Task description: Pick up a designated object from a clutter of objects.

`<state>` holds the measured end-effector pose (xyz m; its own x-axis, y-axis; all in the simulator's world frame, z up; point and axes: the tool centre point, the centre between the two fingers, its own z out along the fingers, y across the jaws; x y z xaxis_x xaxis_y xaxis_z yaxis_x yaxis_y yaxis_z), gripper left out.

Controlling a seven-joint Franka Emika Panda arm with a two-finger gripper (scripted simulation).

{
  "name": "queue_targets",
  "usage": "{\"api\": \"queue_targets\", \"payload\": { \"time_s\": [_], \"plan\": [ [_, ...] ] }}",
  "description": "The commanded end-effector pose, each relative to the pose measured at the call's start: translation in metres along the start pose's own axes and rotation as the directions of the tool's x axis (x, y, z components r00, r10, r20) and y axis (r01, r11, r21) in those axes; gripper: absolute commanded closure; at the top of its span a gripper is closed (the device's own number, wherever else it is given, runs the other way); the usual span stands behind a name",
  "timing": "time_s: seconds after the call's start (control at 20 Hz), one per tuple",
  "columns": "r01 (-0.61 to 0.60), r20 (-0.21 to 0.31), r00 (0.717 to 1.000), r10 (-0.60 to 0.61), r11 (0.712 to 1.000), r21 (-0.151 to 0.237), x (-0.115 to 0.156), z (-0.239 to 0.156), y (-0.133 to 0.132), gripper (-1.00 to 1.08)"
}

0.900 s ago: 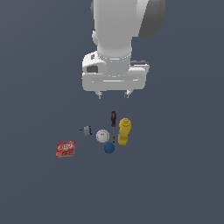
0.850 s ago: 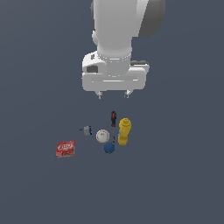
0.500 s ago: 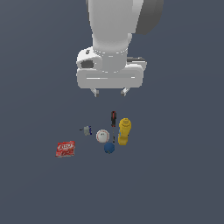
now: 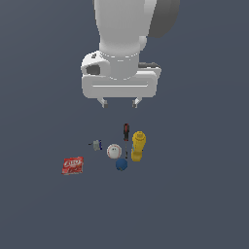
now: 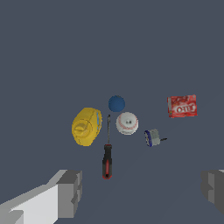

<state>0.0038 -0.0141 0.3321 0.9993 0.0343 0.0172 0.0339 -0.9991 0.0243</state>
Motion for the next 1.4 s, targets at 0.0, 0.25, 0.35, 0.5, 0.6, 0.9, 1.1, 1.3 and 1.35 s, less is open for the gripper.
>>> {"api": "queue_targets", "payload": {
  "time_s": [0.0,0.25,0.35,0.5,0.6,0.9,1.1,1.3,1.35],
  "plan": [
    [-0.011,0.001,1.000,0.011,1.000,0.001,0.004,0.007,0.000,-0.92],
    [-0.049,0.003,0.999,0.049,0.999,0.007,0.017,0.031,-0.001,-0.92],
    [-0.070,0.004,0.998,0.070,0.997,0.009,0.024,0.044,-0.001,-0.92],
    [-0.108,0.007,0.994,0.108,0.994,0.013,0.035,0.069,-0.001,-0.92],
    [-0.138,0.009,0.990,0.137,0.990,0.016,0.043,0.089,-0.002,-0.92],
    [-0.231,0.016,0.973,0.231,0.973,0.020,0.062,0.154,-0.003,-0.92],
    [-0.283,0.020,0.959,0.283,0.959,0.020,0.069,0.192,-0.003,-0.92],
    [-0.321,0.022,0.947,0.321,0.947,0.019,0.072,0.221,-0.003,-0.92],
    [-0.329,0.023,0.944,0.328,0.944,0.018,0.073,0.227,-0.003,-0.92]
  ]
}}
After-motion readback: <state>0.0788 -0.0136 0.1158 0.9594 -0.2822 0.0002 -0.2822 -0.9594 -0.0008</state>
